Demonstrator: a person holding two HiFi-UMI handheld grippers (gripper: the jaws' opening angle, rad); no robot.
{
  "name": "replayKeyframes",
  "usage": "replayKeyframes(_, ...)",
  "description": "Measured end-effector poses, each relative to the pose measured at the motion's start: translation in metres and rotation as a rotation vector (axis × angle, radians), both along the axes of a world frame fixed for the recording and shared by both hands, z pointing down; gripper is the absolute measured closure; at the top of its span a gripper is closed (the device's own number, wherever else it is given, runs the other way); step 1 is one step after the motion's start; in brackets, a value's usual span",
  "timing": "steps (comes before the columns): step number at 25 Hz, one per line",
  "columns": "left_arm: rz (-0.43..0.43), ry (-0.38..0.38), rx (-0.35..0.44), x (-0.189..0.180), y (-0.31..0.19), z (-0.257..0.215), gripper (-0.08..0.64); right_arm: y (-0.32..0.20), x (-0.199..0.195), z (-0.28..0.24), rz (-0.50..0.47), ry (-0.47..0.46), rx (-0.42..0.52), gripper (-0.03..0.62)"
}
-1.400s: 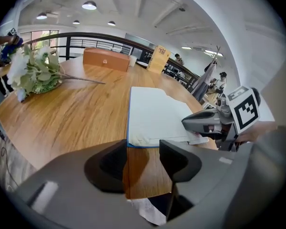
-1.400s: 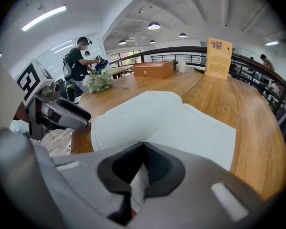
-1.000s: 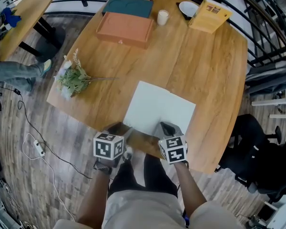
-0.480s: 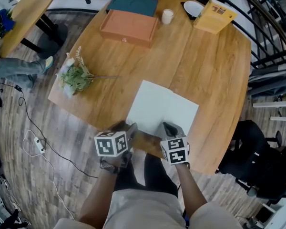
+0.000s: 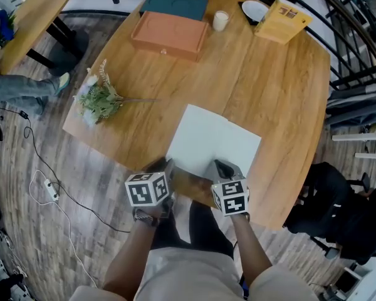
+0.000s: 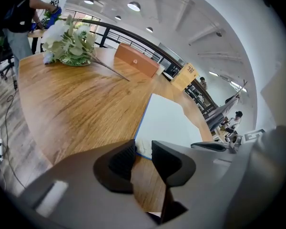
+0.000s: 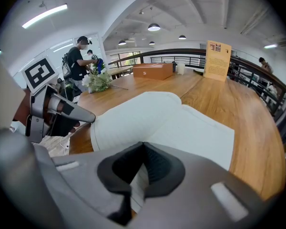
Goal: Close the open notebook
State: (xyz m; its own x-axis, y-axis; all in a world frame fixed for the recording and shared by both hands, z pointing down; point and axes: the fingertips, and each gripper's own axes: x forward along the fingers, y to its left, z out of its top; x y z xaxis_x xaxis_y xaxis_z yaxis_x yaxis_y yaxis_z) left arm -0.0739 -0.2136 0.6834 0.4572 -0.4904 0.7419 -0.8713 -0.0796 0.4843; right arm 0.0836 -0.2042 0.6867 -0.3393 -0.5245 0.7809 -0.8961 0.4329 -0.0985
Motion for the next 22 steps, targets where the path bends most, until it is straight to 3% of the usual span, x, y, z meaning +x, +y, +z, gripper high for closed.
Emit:
replayKeyframes(7, 0.009, -0.051, 0.030, -0.004, 0.000, 0.004, 0.518, 0.000, 0.000, 0.000, 0.007, -0.006, -0.001, 0.592)
replayKeyframes(22, -0.025, 0.054, 0.055, -0.007, 0.000, -0.008, 0.543, 0.001, 0.002, 0.000, 0.028, -0.047, 0.003, 0.592)
